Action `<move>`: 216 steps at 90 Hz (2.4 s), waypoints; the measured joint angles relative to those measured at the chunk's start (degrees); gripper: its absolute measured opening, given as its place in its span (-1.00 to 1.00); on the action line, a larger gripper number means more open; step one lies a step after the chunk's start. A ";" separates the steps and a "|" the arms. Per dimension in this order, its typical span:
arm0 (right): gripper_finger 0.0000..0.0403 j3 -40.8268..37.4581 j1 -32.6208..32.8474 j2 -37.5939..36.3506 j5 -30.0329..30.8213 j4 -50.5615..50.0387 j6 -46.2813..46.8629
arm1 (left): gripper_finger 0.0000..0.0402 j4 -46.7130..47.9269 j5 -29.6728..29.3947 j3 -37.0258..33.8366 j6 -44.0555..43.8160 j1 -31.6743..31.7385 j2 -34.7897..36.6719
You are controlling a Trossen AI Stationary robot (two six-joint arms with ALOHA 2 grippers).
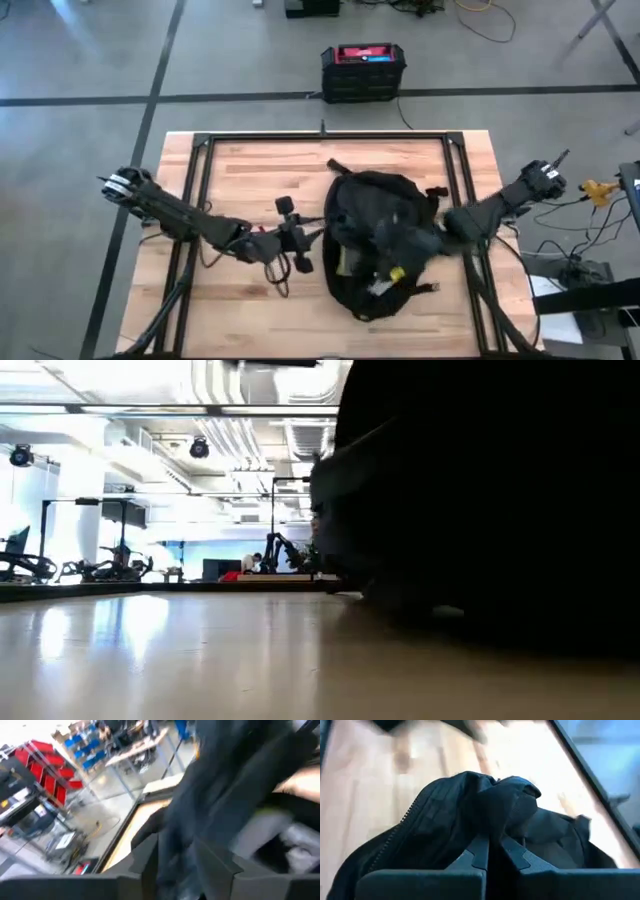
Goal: Unpack backpack
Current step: Open the black backpack
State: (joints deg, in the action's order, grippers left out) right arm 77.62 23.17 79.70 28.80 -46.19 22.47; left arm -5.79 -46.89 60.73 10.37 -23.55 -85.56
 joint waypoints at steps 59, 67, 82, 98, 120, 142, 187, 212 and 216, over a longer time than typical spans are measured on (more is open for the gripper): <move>-1.00 -0.04 -29.49 -2.62 -39.65 6.37 -10.78 | -0.41 -7.57 14.99 4.16 -12.78 0.67 -30.11; -1.00 0.00 -32.78 -4.43 -36.92 -0.84 -14.73 | -0.44 1.90 14.45 4.44 -18.44 -0.34 -29.57; -1.00 -0.02 -38.85 -7.54 -35.59 -6.96 -25.16 | -0.50 11.86 14.80 3.66 -23.46 -3.82 -28.07; -1.00 -2.63 -45.34 -8.38 -28.31 -9.77 -35.52 | -0.58 11.81 14.49 1.92 -26.64 -6.83 -27.49; -1.00 -15.43 -50.26 -4.96 -27.70 1.28 -44.73 | -0.61 18.58 12.79 1.38 -32.97 -10.56 -26.37; -1.00 -26.71 -50.87 0.78 -21.25 15.76 -53.16 | -0.61 33.97 10.46 0.73 -43.09 -14.36 -19.55; -0.12 -3.45 -41.57 -0.90 -10.31 -12.75 -48.52 | -0.61 27.33 -0.24 0.35 -39.73 -13.73 -13.64; 0.11 8.78 -35.66 -3.89 -10.78 -20.82 -44.49 | -0.61 3.85 1.12 0.53 -18.26 -7.11 -13.63; 0.12 8.83 -35.18 -4.47 -10.80 -20.88 -44.49 | -0.61 -1.78 1.69 0.53 -13.50 -5.23 -13.63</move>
State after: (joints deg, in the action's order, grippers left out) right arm 86.46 -12.02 75.23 18.00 -67.07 -22.02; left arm -7.57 -45.20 61.25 -3.13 -28.78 -99.20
